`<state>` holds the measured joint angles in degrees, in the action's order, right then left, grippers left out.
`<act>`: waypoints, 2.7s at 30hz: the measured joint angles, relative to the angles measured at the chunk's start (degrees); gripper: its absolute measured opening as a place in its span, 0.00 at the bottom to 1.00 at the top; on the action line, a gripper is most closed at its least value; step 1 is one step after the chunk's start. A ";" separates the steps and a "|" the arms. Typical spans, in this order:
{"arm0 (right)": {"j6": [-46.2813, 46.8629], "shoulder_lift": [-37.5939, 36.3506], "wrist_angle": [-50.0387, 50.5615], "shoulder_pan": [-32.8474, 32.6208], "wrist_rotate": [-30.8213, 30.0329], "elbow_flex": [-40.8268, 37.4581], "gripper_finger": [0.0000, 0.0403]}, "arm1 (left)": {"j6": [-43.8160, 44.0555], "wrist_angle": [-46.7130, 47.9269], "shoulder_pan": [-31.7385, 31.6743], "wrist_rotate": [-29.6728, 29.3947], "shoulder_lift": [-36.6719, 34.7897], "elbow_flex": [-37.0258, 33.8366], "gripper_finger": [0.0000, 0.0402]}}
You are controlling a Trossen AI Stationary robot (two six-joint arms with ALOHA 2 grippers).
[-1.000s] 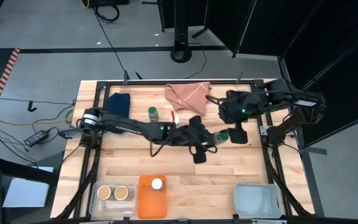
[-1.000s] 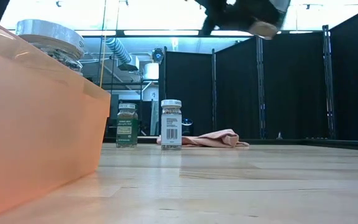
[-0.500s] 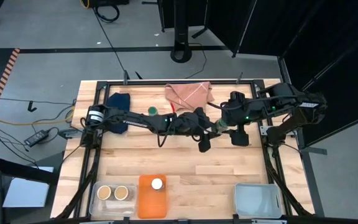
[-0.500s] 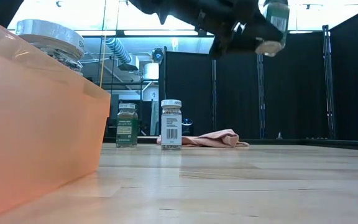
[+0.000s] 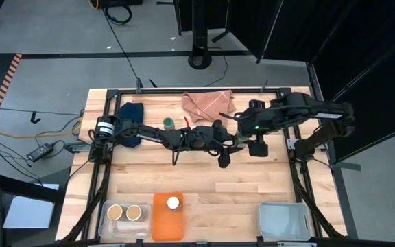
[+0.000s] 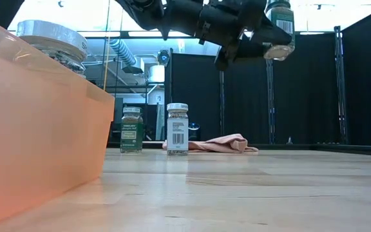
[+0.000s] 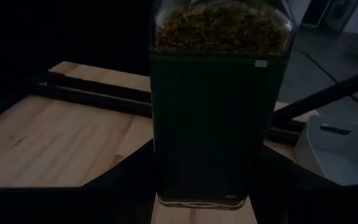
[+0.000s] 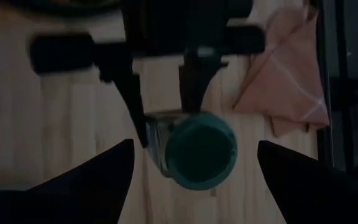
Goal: Sort spices by type
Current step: Put the bottom green seasoning bottle into the gray bin
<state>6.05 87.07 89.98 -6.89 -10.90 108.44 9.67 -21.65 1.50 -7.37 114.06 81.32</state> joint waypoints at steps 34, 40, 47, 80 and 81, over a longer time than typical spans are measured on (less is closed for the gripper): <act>-6.09 0.04 -4.64 6.20 8.00 -6.14 0.82 | -8.13 0.15 0.85 -3.73 0.00 0.02 0.49; -5.87 0.87 -4.43 6.18 8.04 -6.14 0.77 | -8.15 0.22 0.87 -3.75 0.00 0.02 0.49; -6.23 2.42 -4.03 6.16 8.04 -6.36 0.63 | -7.99 0.60 0.83 -4.00 0.00 0.02 0.49; -3.78 0.62 -1.81 6.15 7.24 -6.49 0.52 | -7.85 25.02 0.79 -1.86 -0.22 7.93 0.73; -3.27 0.31 -1.42 6.18 7.21 -6.49 0.52 | -7.83 26.64 0.81 -1.59 -0.22 7.93 0.73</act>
<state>2.78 87.37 88.56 -0.71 -3.69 101.95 1.85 4.99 2.31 -8.96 113.84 89.25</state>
